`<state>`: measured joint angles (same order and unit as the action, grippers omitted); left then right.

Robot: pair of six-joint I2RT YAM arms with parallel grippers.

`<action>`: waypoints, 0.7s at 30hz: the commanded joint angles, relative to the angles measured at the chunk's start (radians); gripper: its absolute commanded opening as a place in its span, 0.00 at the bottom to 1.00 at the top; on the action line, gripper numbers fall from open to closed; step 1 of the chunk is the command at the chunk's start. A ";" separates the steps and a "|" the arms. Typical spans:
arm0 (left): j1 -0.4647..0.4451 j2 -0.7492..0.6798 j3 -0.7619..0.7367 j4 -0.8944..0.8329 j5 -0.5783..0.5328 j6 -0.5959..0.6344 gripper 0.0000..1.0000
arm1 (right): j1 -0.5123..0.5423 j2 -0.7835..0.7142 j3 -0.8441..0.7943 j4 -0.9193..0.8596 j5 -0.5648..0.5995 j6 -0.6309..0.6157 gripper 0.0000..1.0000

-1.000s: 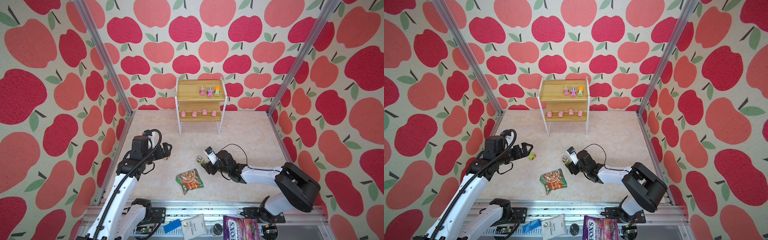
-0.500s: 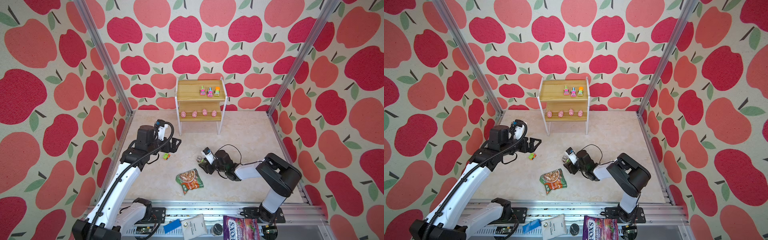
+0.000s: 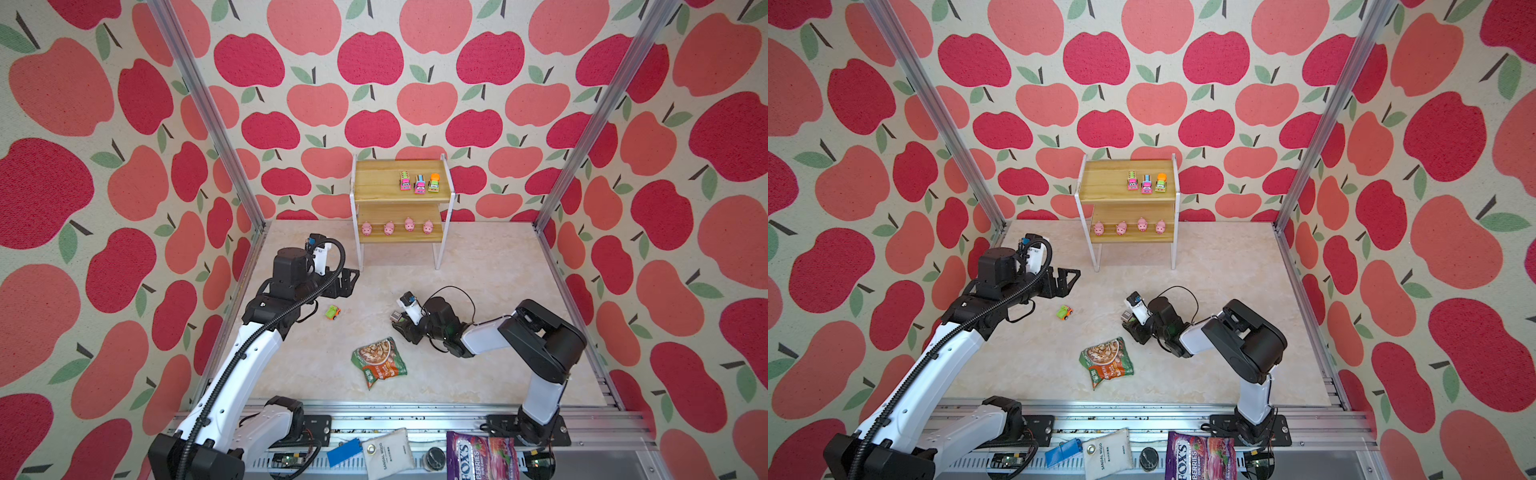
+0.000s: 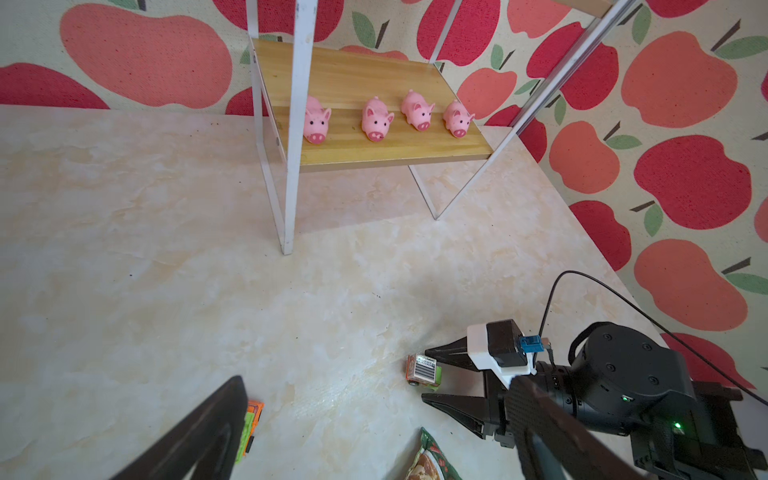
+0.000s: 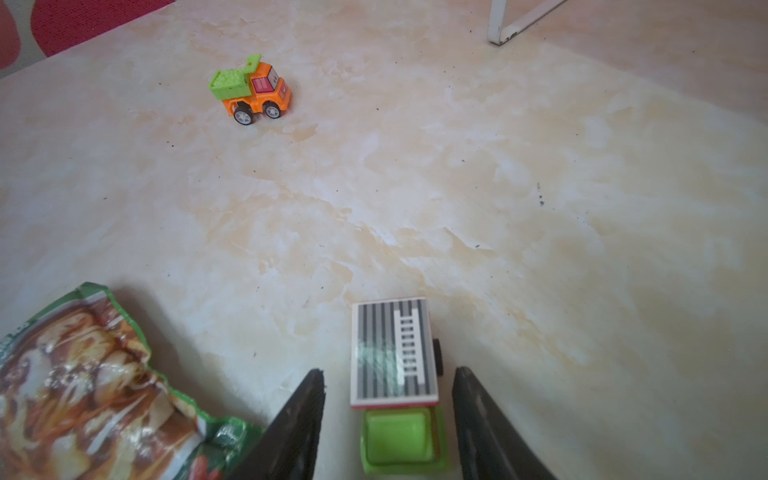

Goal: Place and organize the plastic toys onto the shelf

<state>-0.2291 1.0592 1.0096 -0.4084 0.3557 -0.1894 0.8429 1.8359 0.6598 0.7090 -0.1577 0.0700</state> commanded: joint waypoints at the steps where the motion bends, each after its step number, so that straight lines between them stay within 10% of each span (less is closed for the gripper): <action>1: 0.017 0.019 0.018 0.003 0.012 -0.027 0.99 | -0.005 0.025 0.035 0.002 -0.008 -0.021 0.50; 21: 0.092 -0.025 -0.025 0.032 -0.105 -0.097 0.99 | 0.049 0.000 0.043 -0.028 0.098 -0.045 0.29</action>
<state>-0.1490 1.0508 0.9981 -0.4065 0.2749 -0.2665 0.8764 1.8694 0.6846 0.7136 -0.1051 0.0425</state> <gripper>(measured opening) 0.991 0.320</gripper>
